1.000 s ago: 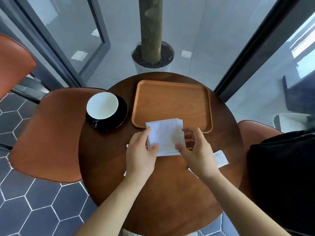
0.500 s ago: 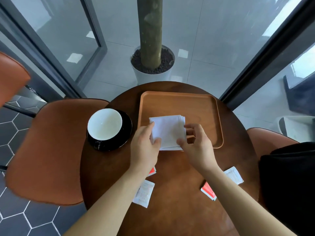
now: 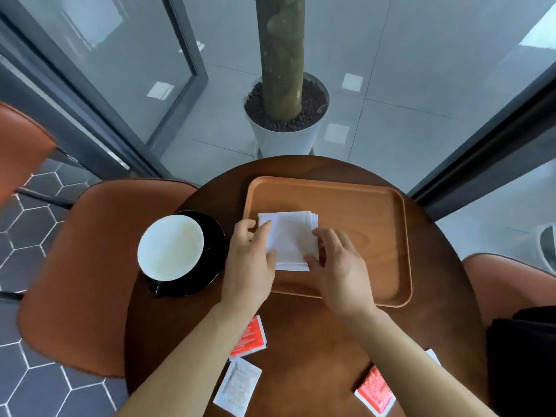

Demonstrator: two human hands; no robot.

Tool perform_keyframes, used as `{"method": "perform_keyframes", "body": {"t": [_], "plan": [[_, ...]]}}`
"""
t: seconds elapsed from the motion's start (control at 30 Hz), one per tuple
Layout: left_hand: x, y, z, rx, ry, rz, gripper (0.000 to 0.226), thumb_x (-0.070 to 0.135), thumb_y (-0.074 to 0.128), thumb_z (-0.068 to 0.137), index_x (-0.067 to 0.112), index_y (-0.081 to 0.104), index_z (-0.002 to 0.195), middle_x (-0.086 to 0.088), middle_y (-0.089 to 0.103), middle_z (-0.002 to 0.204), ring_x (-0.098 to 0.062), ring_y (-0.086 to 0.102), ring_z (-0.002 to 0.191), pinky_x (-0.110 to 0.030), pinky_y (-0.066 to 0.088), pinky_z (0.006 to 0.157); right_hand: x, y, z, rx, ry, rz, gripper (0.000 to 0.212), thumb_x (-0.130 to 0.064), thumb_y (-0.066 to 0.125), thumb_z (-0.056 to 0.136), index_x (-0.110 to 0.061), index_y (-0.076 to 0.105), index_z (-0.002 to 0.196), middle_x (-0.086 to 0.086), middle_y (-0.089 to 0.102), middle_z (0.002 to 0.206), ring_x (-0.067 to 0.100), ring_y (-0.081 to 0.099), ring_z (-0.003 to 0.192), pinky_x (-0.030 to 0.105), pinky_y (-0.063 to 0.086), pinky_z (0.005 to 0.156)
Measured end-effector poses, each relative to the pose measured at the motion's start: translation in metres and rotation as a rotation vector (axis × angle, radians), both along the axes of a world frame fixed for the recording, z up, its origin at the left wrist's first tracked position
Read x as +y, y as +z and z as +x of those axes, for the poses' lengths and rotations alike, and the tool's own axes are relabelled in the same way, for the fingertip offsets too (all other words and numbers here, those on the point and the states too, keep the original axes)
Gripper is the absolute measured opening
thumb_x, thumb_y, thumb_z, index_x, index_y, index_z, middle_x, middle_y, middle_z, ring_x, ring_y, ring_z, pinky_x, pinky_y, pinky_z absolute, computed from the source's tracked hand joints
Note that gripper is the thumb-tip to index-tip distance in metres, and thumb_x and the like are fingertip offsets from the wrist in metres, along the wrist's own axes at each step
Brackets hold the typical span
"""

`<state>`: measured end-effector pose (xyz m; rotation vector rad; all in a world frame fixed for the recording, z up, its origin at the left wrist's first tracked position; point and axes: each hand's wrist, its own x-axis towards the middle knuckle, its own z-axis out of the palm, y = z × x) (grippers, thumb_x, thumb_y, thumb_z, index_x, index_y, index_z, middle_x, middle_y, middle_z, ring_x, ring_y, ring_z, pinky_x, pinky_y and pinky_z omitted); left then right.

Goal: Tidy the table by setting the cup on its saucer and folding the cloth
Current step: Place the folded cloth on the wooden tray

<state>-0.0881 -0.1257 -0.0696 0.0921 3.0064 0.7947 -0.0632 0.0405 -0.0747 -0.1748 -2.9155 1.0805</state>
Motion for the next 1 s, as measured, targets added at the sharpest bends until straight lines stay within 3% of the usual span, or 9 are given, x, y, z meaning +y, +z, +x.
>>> {"method": "perform_keyframes", "body": {"t": [0.1,0.17,0.23,0.33,0.5,0.8,1.0], "plan": [[-0.009,-0.002,0.006,0.180,-0.202,-0.140,0.028,0.022,0.071,0.088,0.013,0.068,0.114,-0.013,0.059,0.124,-0.026,0.058,0.113,-0.035,0.058,0.088,0.003,0.002,0.002,0.181,0.133,0.199,0.034,-0.006,0.075,0.084,-0.008,0.067,0.116,0.011,0.058,0.125,0.031,0.056,0.097,0.039,0.054,0.076],[-0.015,-0.002,0.007,0.247,-0.363,-0.202,0.021,0.026,0.069,0.087,0.013,0.071,0.104,-0.013,0.063,0.119,-0.027,0.059,0.114,-0.037,0.056,0.091,0.004,0.005,0.004,0.267,0.287,0.259,0.021,-0.001,0.072,0.085,-0.005,0.070,0.105,0.013,0.062,0.123,0.034,0.056,0.097,0.040,0.054,0.074],[-0.017,-0.001,0.005,0.245,-0.473,-0.244,0.019,0.026,0.070,0.088,0.014,0.072,0.103,-0.011,0.065,0.118,-0.027,0.060,0.117,-0.038,0.052,0.097,0.004,0.010,0.004,0.248,0.407,0.288,0.013,0.000,0.069,0.086,-0.004,0.072,0.098,0.010,0.066,0.112,0.034,0.059,0.099,0.043,0.055,0.067],[-0.017,0.001,0.001,0.230,-0.561,-0.270,0.020,0.022,0.076,0.084,0.014,0.075,0.103,-0.010,0.068,0.111,-0.027,0.064,0.112,-0.037,0.054,0.096,0.002,0.014,0.003,0.115,0.493,0.313,0.018,-0.005,0.060,0.093,-0.006,0.072,0.106,0.008,0.065,0.109,0.032,0.058,0.106,0.044,0.055,0.058],[-0.019,0.002,-0.005,0.220,-0.595,-0.260,0.017,0.012,0.080,0.079,0.011,0.076,0.096,-0.011,0.069,0.099,-0.027,0.069,0.099,-0.037,0.060,0.083,-0.001,0.011,0.000,0.064,0.479,0.330,0.017,-0.006,0.056,0.095,-0.004,0.071,0.103,0.008,0.064,0.109,0.031,0.056,0.107,0.047,0.056,0.058],[-0.015,0.007,-0.014,0.095,-0.514,-0.227,0.022,0.014,0.083,0.078,0.010,0.077,0.099,-0.012,0.070,0.113,-0.027,0.068,0.109,-0.037,0.059,0.087,-0.003,0.002,-0.011,0.128,0.444,0.311,0.017,0.003,0.069,0.083,-0.007,0.073,0.097,0.006,0.066,0.102,0.031,0.058,0.095,0.043,0.054,0.048],[-0.010,0.013,-0.028,0.019,-0.442,-0.206,0.022,0.013,0.075,0.086,0.011,0.073,0.108,-0.011,0.066,0.125,-0.026,0.063,0.119,-0.037,0.056,0.094,-0.004,0.005,-0.030,0.130,0.450,0.331,0.019,0.004,0.067,0.083,-0.005,0.075,0.098,0.008,0.067,0.101,0.033,0.059,0.094,0.044,0.055,0.051]]}}
